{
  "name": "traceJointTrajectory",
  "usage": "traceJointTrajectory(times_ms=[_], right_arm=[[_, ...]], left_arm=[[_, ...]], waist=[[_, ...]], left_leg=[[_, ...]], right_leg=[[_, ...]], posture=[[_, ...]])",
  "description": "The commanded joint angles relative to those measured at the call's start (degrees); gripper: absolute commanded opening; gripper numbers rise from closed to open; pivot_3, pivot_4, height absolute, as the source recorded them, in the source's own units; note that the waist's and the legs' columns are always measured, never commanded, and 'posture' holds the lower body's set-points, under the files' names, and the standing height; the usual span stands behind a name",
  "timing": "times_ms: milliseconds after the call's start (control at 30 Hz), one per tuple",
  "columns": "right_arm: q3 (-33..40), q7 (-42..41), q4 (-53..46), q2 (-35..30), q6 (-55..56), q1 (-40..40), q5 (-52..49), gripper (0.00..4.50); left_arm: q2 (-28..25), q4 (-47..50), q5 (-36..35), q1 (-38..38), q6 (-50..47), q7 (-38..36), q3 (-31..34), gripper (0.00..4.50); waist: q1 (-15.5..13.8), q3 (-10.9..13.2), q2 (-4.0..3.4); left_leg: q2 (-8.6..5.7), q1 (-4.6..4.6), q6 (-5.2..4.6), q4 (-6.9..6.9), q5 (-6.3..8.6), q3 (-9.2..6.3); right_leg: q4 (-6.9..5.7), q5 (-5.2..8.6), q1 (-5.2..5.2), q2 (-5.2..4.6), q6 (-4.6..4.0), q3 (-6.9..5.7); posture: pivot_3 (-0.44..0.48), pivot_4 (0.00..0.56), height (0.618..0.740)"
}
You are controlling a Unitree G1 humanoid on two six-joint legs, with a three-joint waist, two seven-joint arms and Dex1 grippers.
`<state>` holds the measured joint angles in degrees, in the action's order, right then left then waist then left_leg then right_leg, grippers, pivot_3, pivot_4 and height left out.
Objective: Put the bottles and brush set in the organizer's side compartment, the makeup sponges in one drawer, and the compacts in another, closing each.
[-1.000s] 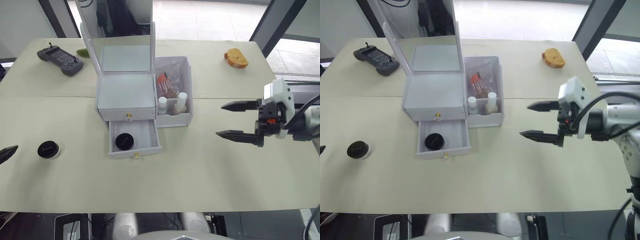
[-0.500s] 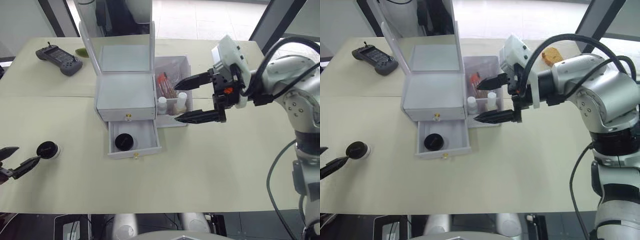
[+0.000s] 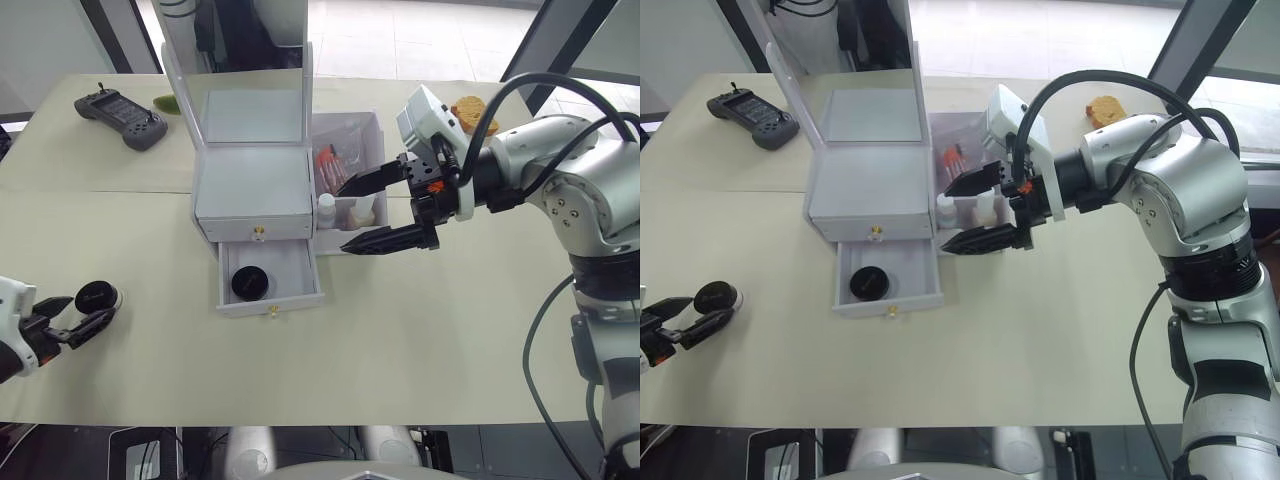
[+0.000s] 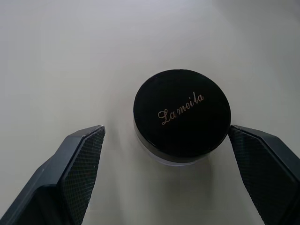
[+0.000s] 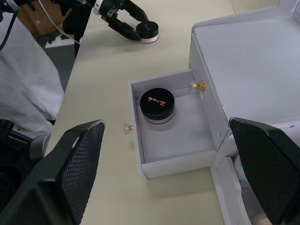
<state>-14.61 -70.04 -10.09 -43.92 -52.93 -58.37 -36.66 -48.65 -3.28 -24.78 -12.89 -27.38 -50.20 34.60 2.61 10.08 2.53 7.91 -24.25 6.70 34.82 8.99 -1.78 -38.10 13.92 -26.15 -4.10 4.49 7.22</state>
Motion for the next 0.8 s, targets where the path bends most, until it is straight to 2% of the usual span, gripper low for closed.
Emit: traceJointTrajectory(times_ms=[33, 133, 200, 267, 433, 600, 733, 800], right_arm=[[1.77, -0.46, -1.33, -0.34, 0.24, -1.49, 0.23, 4.5], [2.19, -0.31, -1.83, -0.33, 0.03, -1.31, -0.08, 4.5], [2.52, -0.45, -2.33, -0.42, 0.06, -1.08, -0.41, 4.5], [2.86, -0.49, -2.76, -0.58, -0.11, -0.85, -0.78, 4.5], [3.45, -1.75, -3.53, -2.09, -0.28, -0.37, -1.46, 4.5], [4.0, -4.07, -3.62, -3.95, 0.41, -0.09, -1.62, 4.5], [4.52, -4.59, -3.72, -4.65, 0.81, 0.29, -1.13, 4.5], [5.09, -4.33, -4.18, -4.85, 0.86, 0.83, -1.22, 4.5]], left_arm=[[-0.18, -1.04, 1.18, 2.61, 0.85, 1.57, -1.46, 4.49], [0.12, -1.54, 1.64, 4.76, 0.76, 2.75, -2.67, 3.97], [0.41, -1.81, 1.98, 5.76, 0.94, 4.0, -2.66, 3.3], [-0.02, -1.55, 2.65, 5.58, 0.96, 3.91, -3.05, 2.93], [-3.26, -0.73, 0.33, 5.58, -1.71, 1.65, 0.75, 2.93], [-12.5, 4.59, -8.9, 8.01, -8.47, -10.64, 5.81, 2.93], [-17.02, 13.94, -17.02, 9.27, -14.88, -17.54, 4.83, 2.93], [-19.59, 19.23, -20.88, 11.61, -18.32, -19.07, 0.62, 2.93]], waist=[[-0.05, 0.0, -0.01], [-0.09, 0.0, 0.0], [-0.1, 0.0, 0.0], [-0.09, 0.0, 0.0], [-0.04, 0.0, 0.0], [-0.14, 0.04, 0.12], [-0.24, 0.06, 0.08], [-0.16, 0.06, 0.08]], left_leg=[[0.0, 0.02, 0.0, 0.0, 0.0, 0.0], [0.0, 0.01, 0.0, 0.01, 0.0, -0.01], [0.0, 0.0, 0.0, 0.01, 0.0, -0.01], [0.0, 0.0, 0.0, -0.01, 0.0, -0.01], [0.0, 0.0, 0.0, -0.01, 0.0, -0.01], [0.02, -0.04, 0.0, -0.01, 0.0, -0.05], [0.0, -0.05, 0.01, -0.01, 0.0, -0.03], [0.01, -0.04, 0.01, -0.03, 0.0, -0.03]], right_leg=[[-0.01, 0.0, 0.01, 0.0, 0.01, 0.0], [0.0, -0.02, 0.02, 0.0, 0.04, 0.0], [0.0, -0.06, 0.02, 0.0, 0.06, 0.01], [-0.01, -0.1, 0.01, 0.02, 0.06, 0.0], [0.0, -0.1, 0.0, 0.02, 0.08, 0.0], [0.03, 0.12, -0.03, 0.01, -0.07, -0.02], [0.07, 0.19, 0.0, -0.04, -0.12, -0.02], [0.05, 0.19, -0.02, -0.01, -0.12, -0.03]], posture=[[0.0, 0.15, 0.705], [0.0, 0.15, 0.705], [0.0, 0.15, 0.705], [0.0, 0.15, 0.705], [0.0, 0.15, 0.705], [0.0, 0.15, 0.705], [0.0, 0.15, 0.705], [0.0, 0.15, 0.705]])
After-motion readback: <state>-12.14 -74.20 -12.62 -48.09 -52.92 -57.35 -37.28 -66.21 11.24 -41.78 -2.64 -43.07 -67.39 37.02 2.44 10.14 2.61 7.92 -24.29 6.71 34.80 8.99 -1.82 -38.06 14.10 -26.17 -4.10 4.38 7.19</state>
